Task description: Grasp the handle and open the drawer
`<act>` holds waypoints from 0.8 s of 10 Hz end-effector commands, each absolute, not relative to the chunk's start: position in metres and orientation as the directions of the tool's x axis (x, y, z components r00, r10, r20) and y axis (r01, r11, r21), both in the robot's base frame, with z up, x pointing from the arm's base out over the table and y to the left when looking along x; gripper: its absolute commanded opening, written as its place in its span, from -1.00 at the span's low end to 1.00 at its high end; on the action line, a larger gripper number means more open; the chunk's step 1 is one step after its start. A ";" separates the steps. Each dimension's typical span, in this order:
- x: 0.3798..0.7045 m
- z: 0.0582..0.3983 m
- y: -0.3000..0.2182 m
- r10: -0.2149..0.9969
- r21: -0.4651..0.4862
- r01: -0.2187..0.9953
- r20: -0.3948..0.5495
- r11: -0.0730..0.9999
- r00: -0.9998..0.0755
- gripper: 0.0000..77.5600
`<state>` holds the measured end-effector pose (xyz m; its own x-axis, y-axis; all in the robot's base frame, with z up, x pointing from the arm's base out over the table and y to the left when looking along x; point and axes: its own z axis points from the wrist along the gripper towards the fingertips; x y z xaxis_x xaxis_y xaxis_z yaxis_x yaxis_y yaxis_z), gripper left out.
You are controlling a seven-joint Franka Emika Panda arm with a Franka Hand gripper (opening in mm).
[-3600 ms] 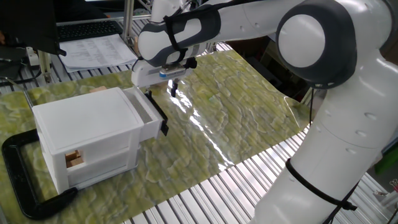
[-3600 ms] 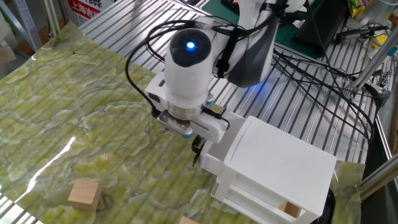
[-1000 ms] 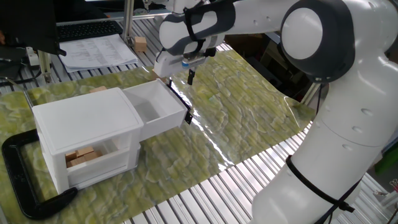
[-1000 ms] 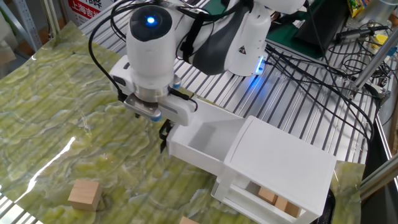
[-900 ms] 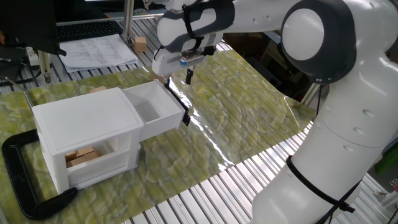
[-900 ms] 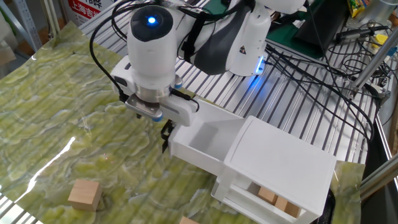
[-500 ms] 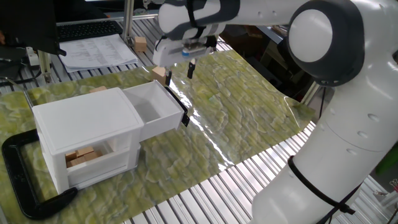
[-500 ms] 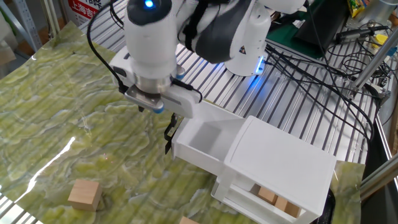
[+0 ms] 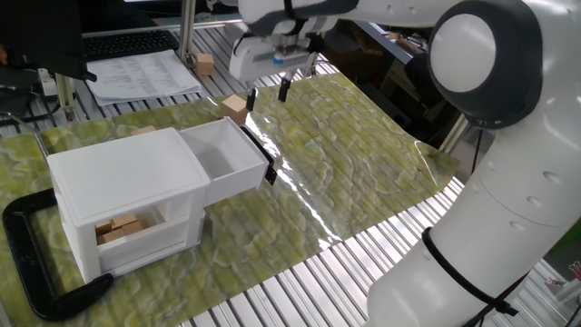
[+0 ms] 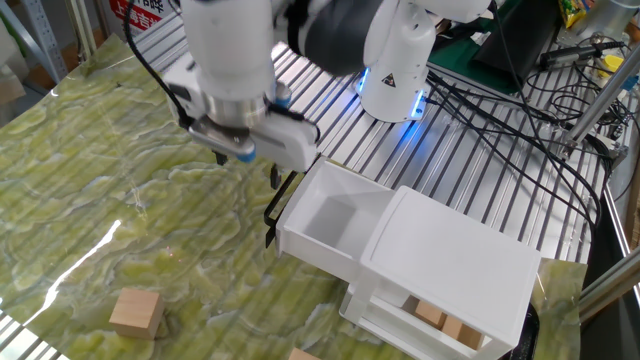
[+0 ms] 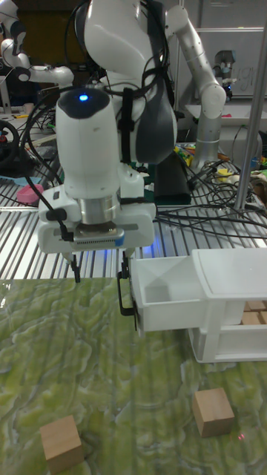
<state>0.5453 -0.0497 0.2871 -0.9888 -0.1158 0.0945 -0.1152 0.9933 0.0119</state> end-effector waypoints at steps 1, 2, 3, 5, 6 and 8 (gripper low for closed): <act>0.519 0.335 -0.036 -0.111 -0.017 -0.114 0.121 0.993 -0.986 1.00; 0.512 0.336 -0.032 -0.103 -0.024 -0.107 0.122 0.994 -0.987 1.00; 0.508 0.335 -0.029 -0.101 -0.024 -0.104 0.121 0.994 -0.987 1.00; 0.495 0.327 -0.025 -0.093 -0.035 -0.097 0.120 0.995 -0.989 1.00; 0.487 0.322 -0.024 -0.082 -0.036 -0.086 0.113 0.996 -0.990 1.00; 0.473 0.314 -0.022 -0.069 -0.036 -0.073 0.101 0.997 -0.993 1.00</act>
<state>0.5002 -0.0303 0.3306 -0.9891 -0.0935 0.1139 -0.0966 0.9951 -0.0216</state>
